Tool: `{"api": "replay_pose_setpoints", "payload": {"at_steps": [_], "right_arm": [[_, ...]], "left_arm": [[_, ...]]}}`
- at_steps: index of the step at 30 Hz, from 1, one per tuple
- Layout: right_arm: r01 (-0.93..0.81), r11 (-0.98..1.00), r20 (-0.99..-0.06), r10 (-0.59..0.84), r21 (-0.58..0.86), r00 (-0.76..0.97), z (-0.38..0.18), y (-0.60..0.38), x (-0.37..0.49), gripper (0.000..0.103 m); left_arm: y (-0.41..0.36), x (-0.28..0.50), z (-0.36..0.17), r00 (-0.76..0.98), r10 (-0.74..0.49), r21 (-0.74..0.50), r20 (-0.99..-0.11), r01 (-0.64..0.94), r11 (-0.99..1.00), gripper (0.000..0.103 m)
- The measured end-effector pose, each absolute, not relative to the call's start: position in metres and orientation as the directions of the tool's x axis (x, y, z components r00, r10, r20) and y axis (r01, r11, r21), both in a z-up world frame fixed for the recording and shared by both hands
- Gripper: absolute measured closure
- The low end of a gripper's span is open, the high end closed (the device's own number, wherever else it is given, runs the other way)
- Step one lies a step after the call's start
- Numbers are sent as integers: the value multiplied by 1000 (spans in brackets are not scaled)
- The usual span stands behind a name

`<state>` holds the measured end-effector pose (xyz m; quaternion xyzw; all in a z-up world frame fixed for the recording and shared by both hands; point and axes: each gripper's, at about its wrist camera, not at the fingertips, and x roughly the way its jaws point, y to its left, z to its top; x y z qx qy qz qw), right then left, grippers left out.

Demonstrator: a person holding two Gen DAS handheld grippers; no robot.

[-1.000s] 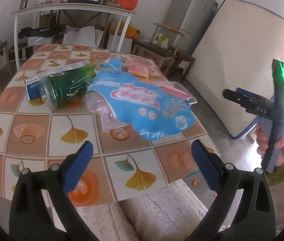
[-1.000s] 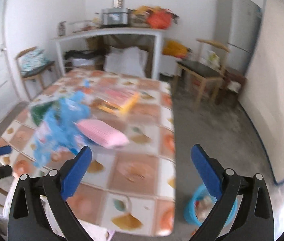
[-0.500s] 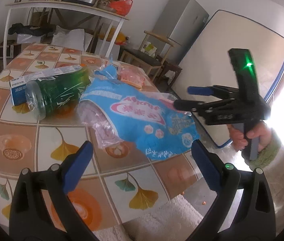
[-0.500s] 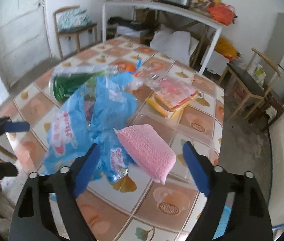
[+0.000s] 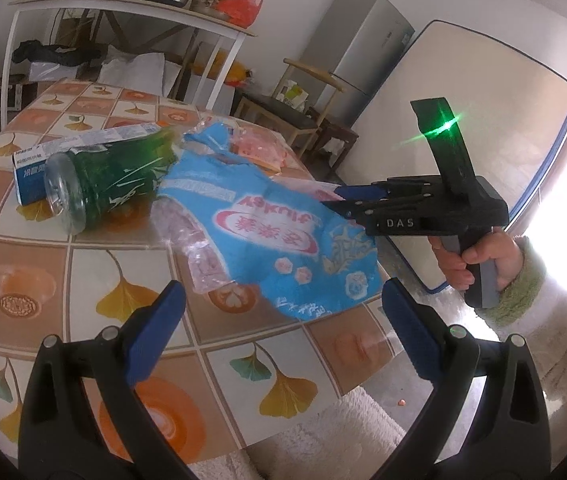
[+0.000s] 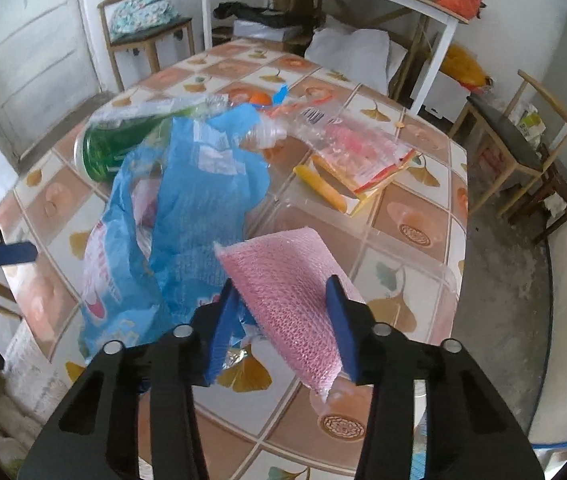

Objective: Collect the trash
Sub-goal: 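Grasp the pink mesh sponge with the right tool while the left tool grasps the blue plastic bag, then lift the pink sponge and blue bag off the table with both tools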

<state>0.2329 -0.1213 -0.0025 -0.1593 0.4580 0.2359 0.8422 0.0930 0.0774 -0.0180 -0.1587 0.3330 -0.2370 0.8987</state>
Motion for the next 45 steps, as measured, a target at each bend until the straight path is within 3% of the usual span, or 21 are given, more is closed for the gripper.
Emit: {"api": "replay_pose_setpoints", "payload": {"at_steps": [8,13,19,21,23,30,32,37,45], "right_arm": [[-432,893,-808,343,123,480,9,-157,244,69],[-396,897,-786,386,197,483,9,-172,247,71],[-388,891,-769,416,237,486,6,-180,245,71],[-387,889,-765,421,244,487,7,-183,244,71],[-387,887,-762,427,250,487,7,-185,243,71],[-379,888,-752,434,261,496,6,-190,240,71],[-377,888,-750,434,263,499,6,-192,238,71],[-367,892,-743,430,263,513,8,-195,237,73],[-336,900,-717,428,278,551,11,-204,234,76]], "left_arm": [[48,105,-3,691,-502,-338,-520,374,864,8],[17,128,-5,733,-326,-111,-597,327,938,8],[12,160,-27,680,-187,-42,-708,224,974,10],[15,162,-31,672,-181,-51,-718,209,977,19],[17,161,-35,661,-163,-41,-732,196,980,37],[24,149,-51,626,-172,-55,-761,202,978,66],[27,145,-52,627,-174,-55,-759,205,977,85],[33,131,-48,639,-198,-82,-743,207,975,100],[54,95,-18,720,-278,-169,-636,223,960,102]]}}
